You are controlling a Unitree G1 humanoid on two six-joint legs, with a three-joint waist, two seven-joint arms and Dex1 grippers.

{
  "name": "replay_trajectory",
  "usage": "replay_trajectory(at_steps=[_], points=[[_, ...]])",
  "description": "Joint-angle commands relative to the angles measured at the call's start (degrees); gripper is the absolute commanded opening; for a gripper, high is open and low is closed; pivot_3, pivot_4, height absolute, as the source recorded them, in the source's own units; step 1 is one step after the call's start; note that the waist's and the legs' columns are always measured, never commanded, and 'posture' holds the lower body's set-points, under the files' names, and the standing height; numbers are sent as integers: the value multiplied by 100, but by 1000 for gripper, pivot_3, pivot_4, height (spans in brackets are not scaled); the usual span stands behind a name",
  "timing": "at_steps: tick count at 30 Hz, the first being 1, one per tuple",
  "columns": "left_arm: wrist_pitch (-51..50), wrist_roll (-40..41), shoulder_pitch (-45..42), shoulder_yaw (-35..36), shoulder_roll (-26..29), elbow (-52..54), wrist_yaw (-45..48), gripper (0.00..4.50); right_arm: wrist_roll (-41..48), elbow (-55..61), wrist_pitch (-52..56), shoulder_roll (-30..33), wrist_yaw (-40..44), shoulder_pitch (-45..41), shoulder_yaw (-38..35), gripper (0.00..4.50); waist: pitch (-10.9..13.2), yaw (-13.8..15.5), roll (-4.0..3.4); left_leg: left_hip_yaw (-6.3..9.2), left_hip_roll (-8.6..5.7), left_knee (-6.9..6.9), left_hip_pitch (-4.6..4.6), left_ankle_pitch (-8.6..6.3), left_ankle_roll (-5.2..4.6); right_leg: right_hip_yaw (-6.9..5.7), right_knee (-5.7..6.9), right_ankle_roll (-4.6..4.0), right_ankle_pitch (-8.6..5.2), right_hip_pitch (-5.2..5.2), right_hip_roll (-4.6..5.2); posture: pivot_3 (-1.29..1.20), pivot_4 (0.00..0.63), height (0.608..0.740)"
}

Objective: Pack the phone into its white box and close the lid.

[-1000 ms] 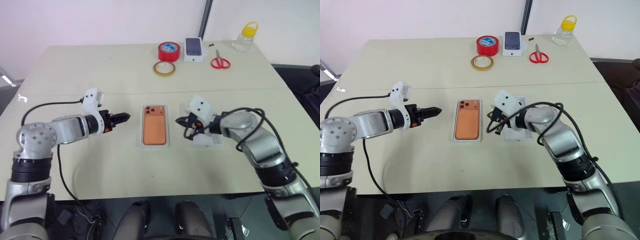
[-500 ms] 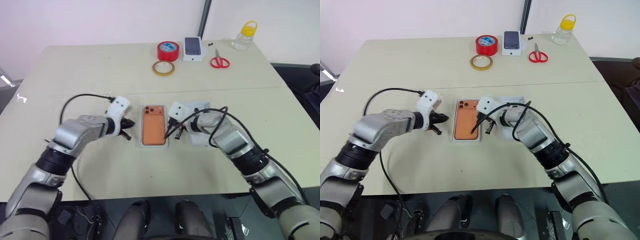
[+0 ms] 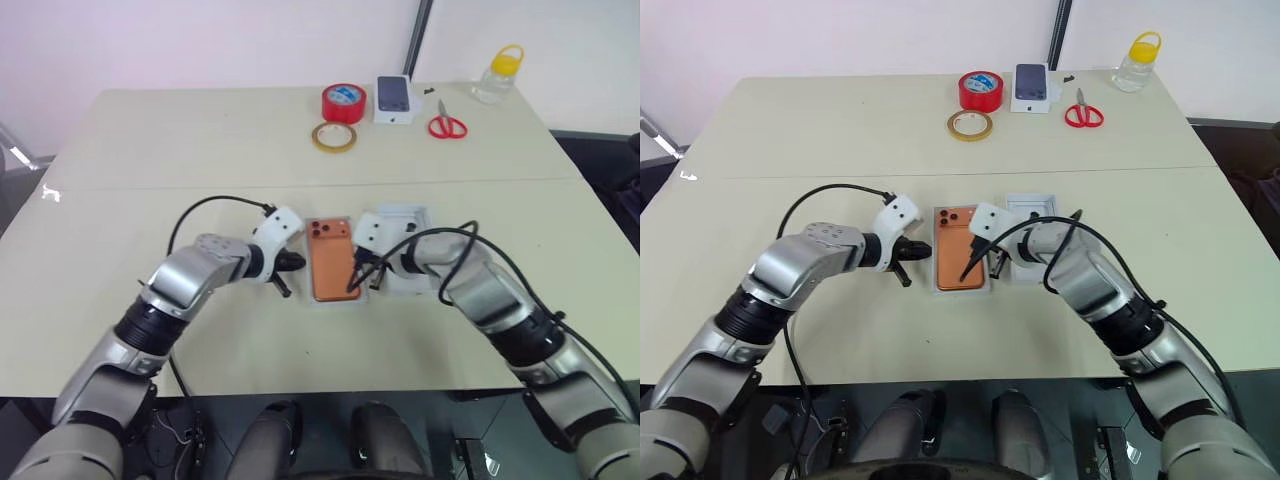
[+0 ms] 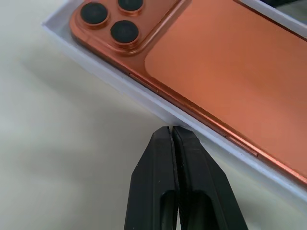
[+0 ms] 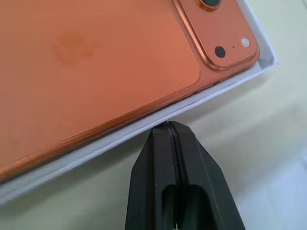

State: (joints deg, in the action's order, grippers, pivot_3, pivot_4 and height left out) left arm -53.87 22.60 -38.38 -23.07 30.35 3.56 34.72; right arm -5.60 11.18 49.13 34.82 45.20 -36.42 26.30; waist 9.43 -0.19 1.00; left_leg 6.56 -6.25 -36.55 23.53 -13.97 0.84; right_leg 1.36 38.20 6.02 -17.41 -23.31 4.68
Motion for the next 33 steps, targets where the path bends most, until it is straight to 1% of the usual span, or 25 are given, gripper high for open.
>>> replay_trajectory(at_steps=[1, 5, 9, 13, 24, 33], points=[[-75, 105, -86, -316, -539, 415, 286, 140, 254, 987, 224, 252, 247, 234, -267, 0, 0, 10, 0, 0, 1, 0, 0, 0, 0, 0, 0, 0, 0, 0, -1, 0, 150, 740], [-214, 66, -159, -449, -916, 460, 431, 140, 397, 1721, 584, 838, 425, 780, -602, 0, 0, 83, 0, -1, 1, -3, 2, -2, -3, 0, -3, 1, -1, 3, 0, 0, 150, 740], [-250, -20, -212, -488, -1148, 319, 522, 140, 485, 2095, 808, 1192, 458, 1167, -810, 0, 0, 87, 0, -1, 3, -13, 1, -3, -5, 0, -2, 1, -1, 7, -1, 0, 150, 740], [-257, -91, -248, -506, -1277, 224, 658, 140, 504, 2234, 942, 1384, 394, 1458, -930, 0, 0, 91, 0, -1, 4, -21, 2, -6, -10, -2, -4, 2, -1, 13, -1, 0, 150, 740], [-333, -211, -118, -454, -1223, 317, 856, 140, 576, 2147, 976, 1480, 266, 1686, -1068, 0, 0, 92, 0, 0, 4, -27, 2, -8, -12, -3, -4, 2, -1, 16, -1, 0, 150, 740], [-473, -176, -11, -246, -1042, 456, 942, 140, 625, 1846, 717, 1778, 271, 1727, -1310, 0, 0, 90, 0, -1, 4, -28, 2, -8, -12, -3, -4, 2, -1, 16, -1, 0, 150, 740]])
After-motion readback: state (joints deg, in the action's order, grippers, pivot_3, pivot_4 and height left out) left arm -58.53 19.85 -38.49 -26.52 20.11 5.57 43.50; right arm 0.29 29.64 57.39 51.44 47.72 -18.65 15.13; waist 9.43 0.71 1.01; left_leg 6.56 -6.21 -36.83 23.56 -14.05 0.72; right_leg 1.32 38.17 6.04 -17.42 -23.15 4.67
